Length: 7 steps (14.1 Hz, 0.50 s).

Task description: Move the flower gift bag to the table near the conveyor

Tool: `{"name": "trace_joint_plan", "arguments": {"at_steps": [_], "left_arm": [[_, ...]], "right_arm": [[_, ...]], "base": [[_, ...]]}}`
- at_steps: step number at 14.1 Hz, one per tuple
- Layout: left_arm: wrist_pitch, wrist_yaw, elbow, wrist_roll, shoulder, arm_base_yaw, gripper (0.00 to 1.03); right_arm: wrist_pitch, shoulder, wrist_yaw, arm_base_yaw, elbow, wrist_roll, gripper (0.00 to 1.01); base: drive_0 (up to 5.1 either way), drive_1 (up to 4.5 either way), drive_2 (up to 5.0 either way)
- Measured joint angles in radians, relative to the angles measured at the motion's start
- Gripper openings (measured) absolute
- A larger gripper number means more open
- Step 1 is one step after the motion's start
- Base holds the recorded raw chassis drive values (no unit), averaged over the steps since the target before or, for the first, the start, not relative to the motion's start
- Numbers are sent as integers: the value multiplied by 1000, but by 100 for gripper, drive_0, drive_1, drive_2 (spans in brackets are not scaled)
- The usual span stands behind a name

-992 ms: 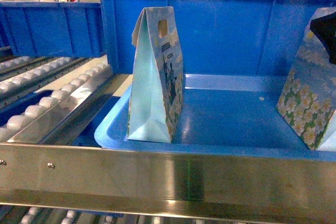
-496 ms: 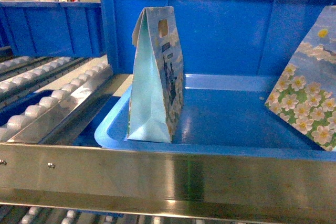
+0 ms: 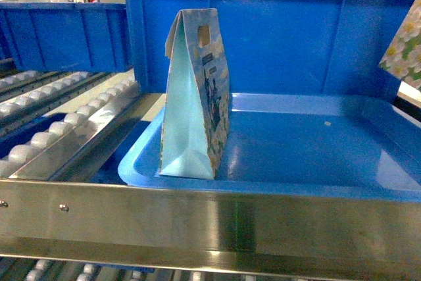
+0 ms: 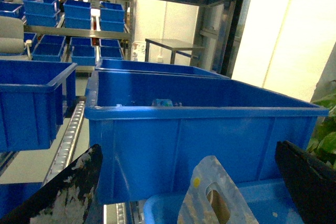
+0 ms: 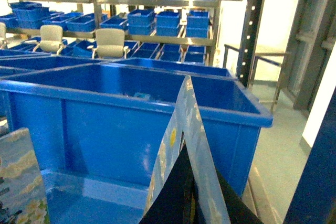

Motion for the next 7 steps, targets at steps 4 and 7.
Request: {"name": "trace_joint_plan", "arguments": {"at_steps": [4, 7], "left_arm": [[0, 0, 0, 0, 0, 0, 98], [0, 0, 0, 0, 0, 0, 98]], "right_arm": [[-61, -254, 114, 14, -129, -54, 2], [-179, -546, 175, 52, -250, -78, 2]], "base": [[0, 0, 0], [0, 0, 0]]}}
